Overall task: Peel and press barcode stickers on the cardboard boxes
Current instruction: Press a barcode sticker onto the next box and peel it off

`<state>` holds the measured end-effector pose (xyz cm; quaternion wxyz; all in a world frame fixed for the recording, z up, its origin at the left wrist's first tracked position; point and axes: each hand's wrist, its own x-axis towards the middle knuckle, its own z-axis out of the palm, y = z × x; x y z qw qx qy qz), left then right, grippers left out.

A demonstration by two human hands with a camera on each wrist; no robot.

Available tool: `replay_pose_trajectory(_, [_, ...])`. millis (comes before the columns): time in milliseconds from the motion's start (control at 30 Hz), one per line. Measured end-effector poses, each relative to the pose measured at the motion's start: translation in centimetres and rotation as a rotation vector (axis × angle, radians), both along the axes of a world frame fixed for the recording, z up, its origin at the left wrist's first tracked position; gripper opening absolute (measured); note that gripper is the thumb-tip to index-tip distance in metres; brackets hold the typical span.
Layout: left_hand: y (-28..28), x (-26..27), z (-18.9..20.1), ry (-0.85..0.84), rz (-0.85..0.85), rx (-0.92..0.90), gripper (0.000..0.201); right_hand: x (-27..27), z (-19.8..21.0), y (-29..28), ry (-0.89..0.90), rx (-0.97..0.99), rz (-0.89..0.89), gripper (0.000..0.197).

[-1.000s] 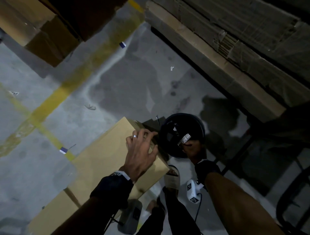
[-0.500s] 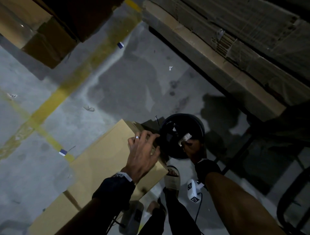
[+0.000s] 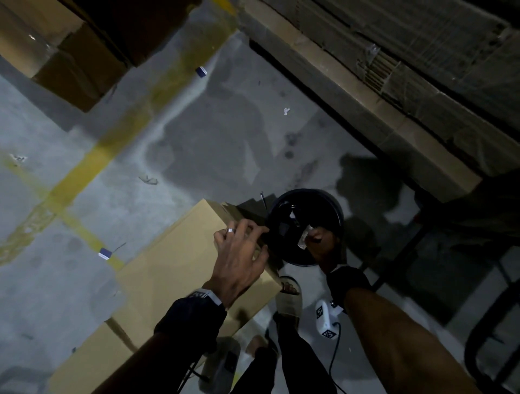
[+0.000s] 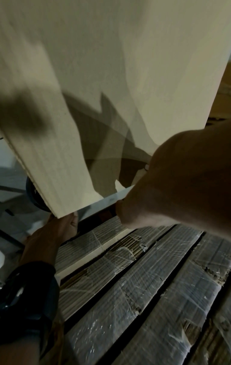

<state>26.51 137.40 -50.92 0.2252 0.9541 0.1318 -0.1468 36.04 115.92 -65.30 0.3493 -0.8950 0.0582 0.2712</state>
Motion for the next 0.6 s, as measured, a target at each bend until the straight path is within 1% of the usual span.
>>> replay_pose_trajectory(67, [0.0, 0.0, 0.1, -0.003, -0.009, 0.003, 0.042, -0.4, -0.5, -0.5, -0.005, -0.011, -0.038, 0.01])
replay_pose_trajectory(133, [-0.1, -0.1, 0.3, -0.006, -0.011, -0.005, 0.041, -0.7, -0.3, -0.8, 0.044, 0.005, -0.027, 0.004])
replay_pose_trajectory(167, [-0.2, -0.2, 0.4, -0.006, -0.012, -0.007, 0.041, -0.8, 0.1, -0.9, 0.059, 0.017, -0.017, 0.004])
replay_pose_trajectory(233, [-0.3, -0.2, 0.7, -0.004, -0.017, -0.008, 0.041, -1.0, 1.1, -1.0, 0.088, 0.037, -0.02, 0.01])
replay_pose_trajectory(267, [-0.4, -0.3, 0.9, -0.003, -0.019, -0.012, 0.041, -1.4, 1.4, -1.0, 0.108, 0.047, -0.022, 0.01])
replay_pose_trajectory(333, [-0.5, -0.5, 1.4, -0.007, -0.028, -0.034, 0.042, -2.2, 1.8, -1.0, 0.09, 0.048, -0.023, 0.007])
replay_pose_trajectory(433, [-0.7, -0.7, 2.6, 0.008, -0.059, -0.078, 0.045, -3.5, 2.8, -0.8, 0.063, 0.022, -0.019, 0.014])
replay_pose_trajectory(500, [-0.8, -1.0, 3.7, 0.015, -0.071, -0.092, 0.045, -4.0, 5.0, -0.2, 0.064, 0.009, 0.017, 0.021])
replay_pose_trajectory(600, [-1.1, -1.6, 5.9, 0.016, -0.086, -0.12, 0.047, -4.7, 8.4, 0.5, 0.061, -0.044, 0.132, 0.031])
